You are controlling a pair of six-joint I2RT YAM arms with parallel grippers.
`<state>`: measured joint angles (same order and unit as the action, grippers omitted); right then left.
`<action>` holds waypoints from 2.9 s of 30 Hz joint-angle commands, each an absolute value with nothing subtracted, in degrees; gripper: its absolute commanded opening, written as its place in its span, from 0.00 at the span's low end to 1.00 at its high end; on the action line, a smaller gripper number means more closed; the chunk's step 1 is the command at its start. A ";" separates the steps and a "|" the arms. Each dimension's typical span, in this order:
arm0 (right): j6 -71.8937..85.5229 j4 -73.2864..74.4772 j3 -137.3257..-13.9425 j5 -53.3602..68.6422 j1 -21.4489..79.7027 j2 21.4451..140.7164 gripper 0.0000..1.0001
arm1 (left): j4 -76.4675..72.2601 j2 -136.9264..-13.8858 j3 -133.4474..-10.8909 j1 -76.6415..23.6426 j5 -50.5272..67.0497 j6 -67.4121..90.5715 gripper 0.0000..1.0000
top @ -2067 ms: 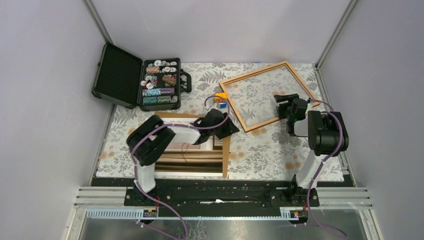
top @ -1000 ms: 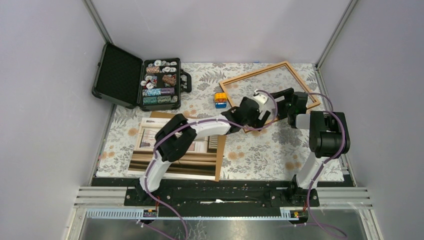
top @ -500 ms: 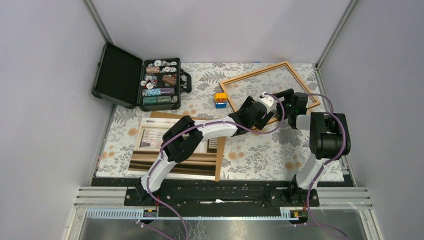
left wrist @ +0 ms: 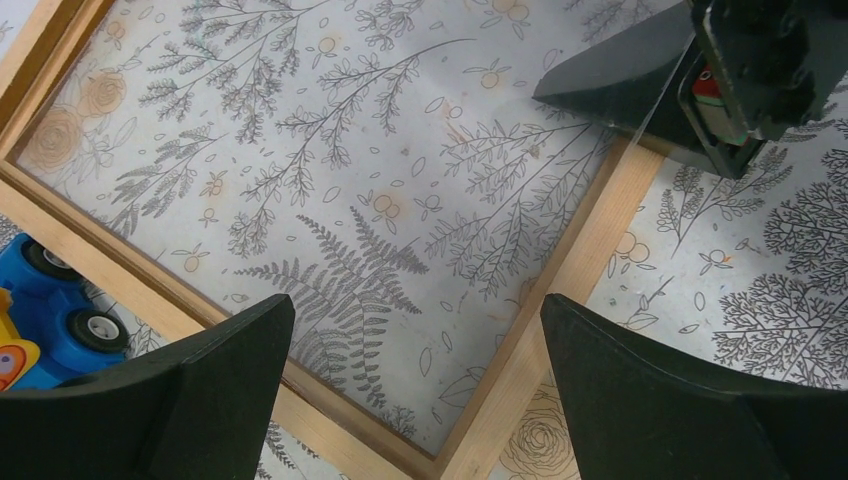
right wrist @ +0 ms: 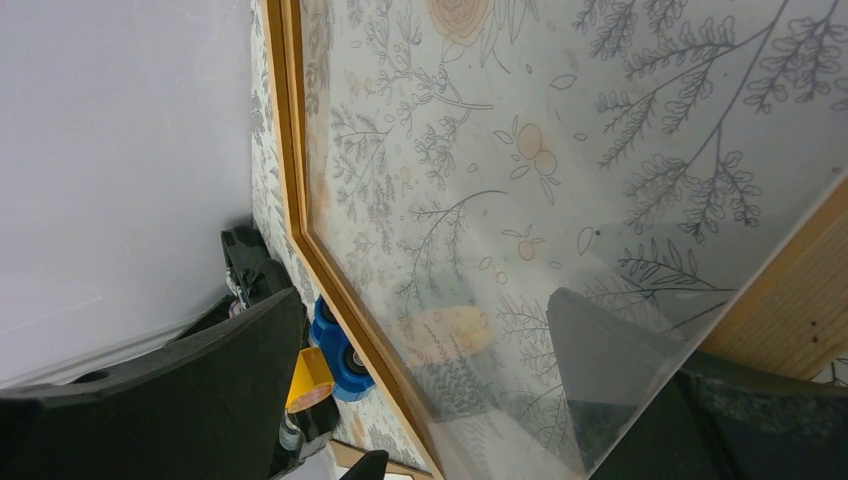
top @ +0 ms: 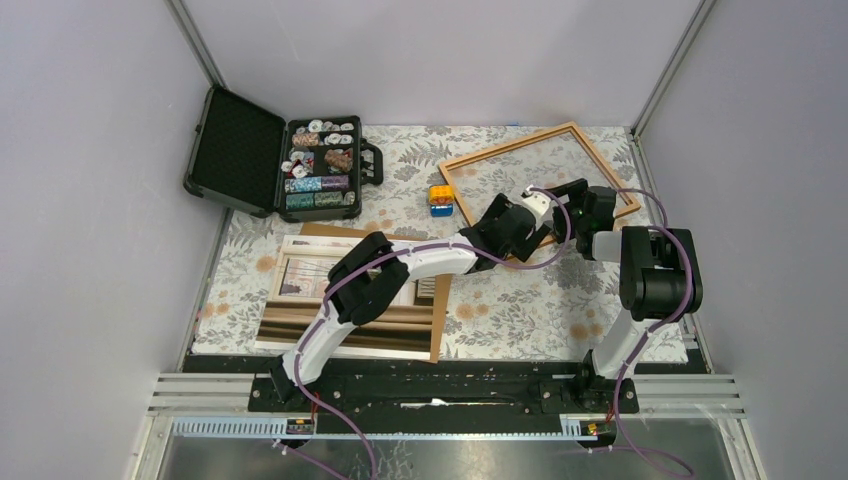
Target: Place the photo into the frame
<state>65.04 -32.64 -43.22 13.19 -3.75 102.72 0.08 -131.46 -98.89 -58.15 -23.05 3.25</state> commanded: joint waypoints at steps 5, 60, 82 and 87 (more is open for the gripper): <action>64.08 -28.34 -41.40 12.83 -3.34 102.22 1.00 | -0.15 -130.33 -102.41 -58.53 -19.59 6.28 0.99; 33.35 13.19 -43.38 3.01 -3.46 68.02 1.00 | 5.35 -134.87 -105.94 -54.57 -11.15 11.36 0.99; 30.70 18.03 -46.34 6.32 -3.65 72.11 1.00 | -3.96 -112.46 -86.55 -52.90 7.73 16.29 0.99; 33.21 15.17 -48.55 8.83 -3.69 76.96 1.00 | -12.01 -102.46 -74.00 -52.66 1.72 19.00 0.99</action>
<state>31.57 17.78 -44.86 5.72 -3.75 73.80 -2.09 -110.76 -80.86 -53.12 5.56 16.25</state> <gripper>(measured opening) 0.994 0.987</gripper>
